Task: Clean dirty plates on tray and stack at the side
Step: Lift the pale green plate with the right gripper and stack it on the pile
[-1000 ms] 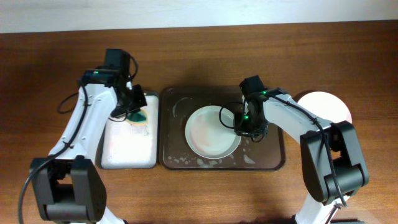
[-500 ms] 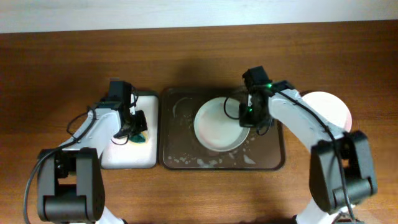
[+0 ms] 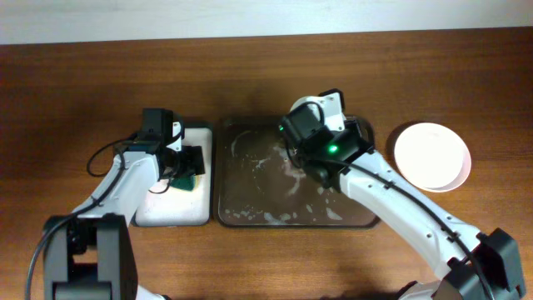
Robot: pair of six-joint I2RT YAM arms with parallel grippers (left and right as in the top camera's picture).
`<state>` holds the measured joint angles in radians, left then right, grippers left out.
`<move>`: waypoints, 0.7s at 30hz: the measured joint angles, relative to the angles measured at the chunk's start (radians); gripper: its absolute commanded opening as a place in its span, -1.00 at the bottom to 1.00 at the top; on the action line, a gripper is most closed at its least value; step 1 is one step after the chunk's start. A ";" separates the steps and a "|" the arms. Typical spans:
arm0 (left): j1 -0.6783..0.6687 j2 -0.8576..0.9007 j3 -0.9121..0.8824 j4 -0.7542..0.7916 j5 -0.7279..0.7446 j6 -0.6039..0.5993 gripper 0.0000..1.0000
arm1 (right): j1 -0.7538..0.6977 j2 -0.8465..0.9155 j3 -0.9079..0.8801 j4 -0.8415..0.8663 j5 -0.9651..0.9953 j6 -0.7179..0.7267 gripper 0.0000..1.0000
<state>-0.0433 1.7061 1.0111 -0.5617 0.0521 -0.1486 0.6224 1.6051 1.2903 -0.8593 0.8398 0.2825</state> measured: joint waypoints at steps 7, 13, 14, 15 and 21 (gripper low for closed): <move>0.000 -0.027 0.005 -0.064 0.000 0.000 0.99 | 0.132 0.000 0.000 0.011 0.070 -0.002 -0.92; 0.000 -0.027 0.005 -0.071 0.000 0.000 0.99 | 0.132 0.000 0.000 0.022 0.099 0.001 -0.92; 0.000 -0.027 0.005 -0.071 0.000 0.000 0.99 | 0.132 0.000 0.000 0.023 0.103 0.002 -0.92; 0.000 -0.027 0.005 -0.071 0.000 0.000 0.99 | 0.132 0.000 0.000 0.023 0.103 0.008 -0.92; 0.000 -0.027 0.005 -0.071 0.000 0.000 0.99 | -0.023 -0.001 0.000 0.032 0.007 0.113 -0.92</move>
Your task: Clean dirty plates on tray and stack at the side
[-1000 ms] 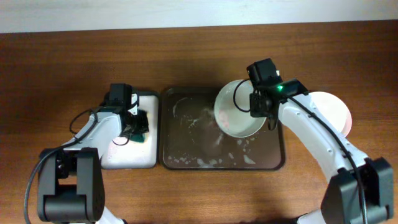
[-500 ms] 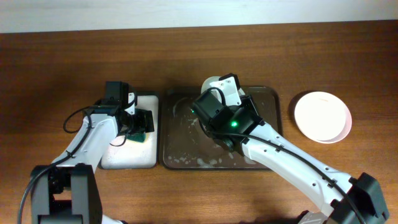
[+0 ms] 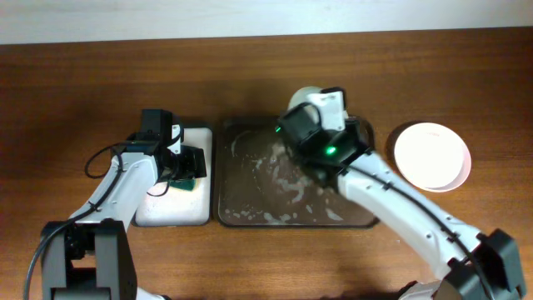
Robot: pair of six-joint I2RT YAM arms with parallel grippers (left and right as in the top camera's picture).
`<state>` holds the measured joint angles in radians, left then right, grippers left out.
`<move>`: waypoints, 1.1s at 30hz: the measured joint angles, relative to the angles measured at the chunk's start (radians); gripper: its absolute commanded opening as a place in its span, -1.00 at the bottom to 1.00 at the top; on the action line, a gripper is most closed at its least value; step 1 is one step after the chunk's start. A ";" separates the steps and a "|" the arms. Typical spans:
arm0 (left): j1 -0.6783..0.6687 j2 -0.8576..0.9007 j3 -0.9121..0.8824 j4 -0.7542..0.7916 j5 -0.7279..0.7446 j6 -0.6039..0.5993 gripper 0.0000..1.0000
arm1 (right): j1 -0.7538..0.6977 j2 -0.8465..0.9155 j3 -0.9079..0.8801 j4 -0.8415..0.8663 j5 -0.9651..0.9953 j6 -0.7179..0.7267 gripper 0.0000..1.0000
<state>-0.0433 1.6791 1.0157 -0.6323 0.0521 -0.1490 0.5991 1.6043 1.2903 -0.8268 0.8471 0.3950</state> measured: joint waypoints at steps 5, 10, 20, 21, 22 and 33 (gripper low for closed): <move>0.000 0.000 0.000 -0.004 0.000 0.000 0.99 | -0.526 0.003 0.003 -0.032 -0.534 0.070 -0.92; 0.000 0.000 0.000 -0.004 0.000 0.000 0.99 | -0.915 0.005 0.000 -0.059 -0.770 0.080 -0.92; 0.000 0.000 0.000 -0.004 0.000 0.000 0.99 | -1.139 0.043 -0.053 -0.033 -0.943 0.076 0.23; 0.000 0.000 0.000 -0.004 0.000 0.000 0.99 | -1.134 0.048 -0.053 -0.033 -1.000 0.057 0.32; 0.000 0.000 0.000 -0.004 0.000 0.000 0.99 | -1.121 0.052 -0.053 -0.032 -1.061 0.026 0.49; 0.045 -0.006 0.244 -0.354 0.049 -0.006 0.99 | -0.535 0.058 -0.057 -0.173 -1.090 -0.282 0.97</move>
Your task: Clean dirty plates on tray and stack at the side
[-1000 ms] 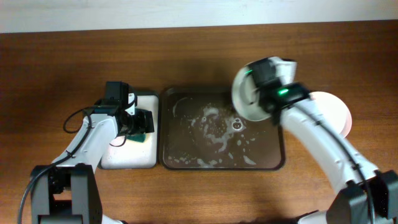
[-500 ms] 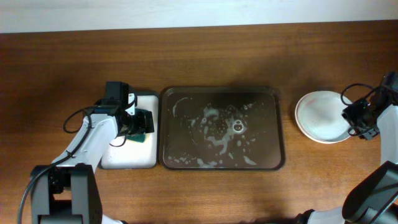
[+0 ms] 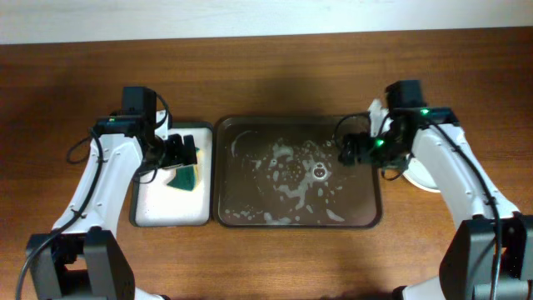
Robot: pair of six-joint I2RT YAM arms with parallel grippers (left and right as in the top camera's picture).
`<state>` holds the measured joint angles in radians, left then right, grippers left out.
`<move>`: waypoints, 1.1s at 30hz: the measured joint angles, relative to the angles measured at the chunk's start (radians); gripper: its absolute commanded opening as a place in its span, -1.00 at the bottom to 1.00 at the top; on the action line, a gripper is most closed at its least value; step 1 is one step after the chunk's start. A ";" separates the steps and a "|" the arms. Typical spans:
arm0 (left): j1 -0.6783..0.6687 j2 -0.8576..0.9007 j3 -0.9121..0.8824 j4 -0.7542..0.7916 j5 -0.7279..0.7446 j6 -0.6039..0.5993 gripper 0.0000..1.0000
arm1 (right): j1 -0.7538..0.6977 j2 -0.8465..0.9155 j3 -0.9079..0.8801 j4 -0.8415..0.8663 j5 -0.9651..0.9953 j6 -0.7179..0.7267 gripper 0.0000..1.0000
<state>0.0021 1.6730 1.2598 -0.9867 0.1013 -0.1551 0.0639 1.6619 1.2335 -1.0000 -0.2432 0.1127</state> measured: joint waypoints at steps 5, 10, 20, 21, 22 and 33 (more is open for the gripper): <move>0.000 -0.016 -0.010 -0.193 0.012 -0.006 0.99 | 0.101 -0.018 -0.006 -0.141 0.097 0.046 0.97; 0.000 -0.327 -0.197 -0.068 0.015 0.005 0.99 | 0.152 -0.337 -0.162 0.010 0.123 0.080 0.97; 0.000 -1.135 -0.434 0.086 -0.008 0.021 0.99 | 0.154 -1.036 -0.356 0.114 0.240 0.102 0.97; 0.000 -1.135 -0.434 0.086 -0.008 0.021 0.99 | 0.154 -1.035 -0.356 0.114 0.240 0.102 0.97; 0.000 -1.135 -0.434 0.086 -0.008 0.021 0.99 | 0.154 -1.032 -0.356 0.114 0.240 0.102 0.97; 0.000 -1.135 -0.435 0.079 -0.008 0.021 0.99 | 0.026 -1.152 -0.383 0.145 0.246 0.094 0.97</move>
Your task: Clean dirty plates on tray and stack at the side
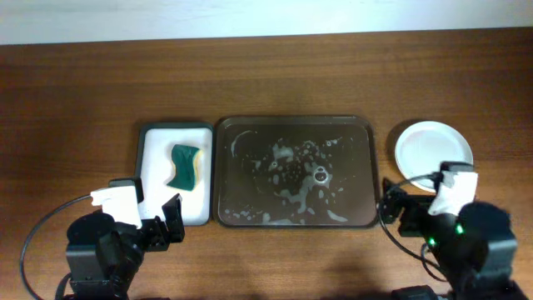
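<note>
The dark tray [291, 120] lies mid-table with soap suds [287, 162] smeared over its bottom and no plate in it. White plates [433, 152] rest on the wood to its right; how many are in the pile cannot be told. A green and yellow sponge [185, 166] lies free on the white dish [156, 158] left of the tray. My left gripper [171, 218] sits low at the near edge, below the dish, open and holding nothing. My right gripper [391, 210] sits at the near right, just below the plates, open and holding nothing.
Cables loop from both arm bases at the near table edge. Brown wooden tabletop surrounds the tray, dish and plates. A pale wall strip runs along the far edge.
Both arms have drawn back from the tray level to the near edge. The left gripper no longer hovers at the sponge, which stays on the dish. The plates show unobstructed.
First my left gripper was at the sponge on the dish while my right arm reached over the tray's far side with something pale and round by it. Later the right gripper was at the tray's right edge beside the plates. Now both arms sit back.
</note>
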Robot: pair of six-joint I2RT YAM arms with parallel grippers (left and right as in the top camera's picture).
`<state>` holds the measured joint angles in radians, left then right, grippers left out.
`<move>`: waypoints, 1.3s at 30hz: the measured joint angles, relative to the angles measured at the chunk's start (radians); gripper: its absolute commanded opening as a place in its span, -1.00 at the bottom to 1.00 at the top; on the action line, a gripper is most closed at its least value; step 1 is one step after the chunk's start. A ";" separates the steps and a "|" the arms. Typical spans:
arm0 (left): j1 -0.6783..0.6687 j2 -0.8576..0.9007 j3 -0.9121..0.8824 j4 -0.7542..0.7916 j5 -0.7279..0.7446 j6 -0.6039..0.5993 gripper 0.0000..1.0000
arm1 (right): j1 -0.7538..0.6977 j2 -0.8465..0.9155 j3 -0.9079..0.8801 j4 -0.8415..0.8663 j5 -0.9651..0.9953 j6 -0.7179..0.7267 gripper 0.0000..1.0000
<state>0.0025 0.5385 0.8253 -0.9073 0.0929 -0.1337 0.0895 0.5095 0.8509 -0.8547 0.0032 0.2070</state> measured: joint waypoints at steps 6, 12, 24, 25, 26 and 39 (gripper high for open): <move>0.000 0.000 -0.005 0.000 0.000 0.000 0.99 | -0.034 -0.375 -0.416 0.425 -0.031 -0.031 0.97; 0.000 0.000 -0.005 -0.001 0.000 0.000 0.99 | -0.040 -0.495 -0.665 0.743 -0.069 -0.047 0.97; 0.000 0.000 -0.006 -0.001 0.000 0.003 0.99 | -0.044 -0.497 -0.840 0.788 -0.088 -0.190 0.97; 0.000 0.000 -0.006 -0.001 0.000 0.003 0.99 | -0.044 -0.497 -0.840 0.788 -0.088 -0.193 0.98; 0.000 0.000 -0.006 -0.001 0.000 0.003 0.99 | -0.044 -0.497 -0.840 0.788 -0.088 -0.193 0.97; 0.000 0.000 -0.006 -0.001 0.000 0.003 0.99 | -0.044 -0.497 -0.840 0.788 -0.088 -0.193 0.97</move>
<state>0.0025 0.5385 0.8196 -0.9081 0.0929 -0.1307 0.0452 0.0120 0.0105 -0.0666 -0.0849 0.0139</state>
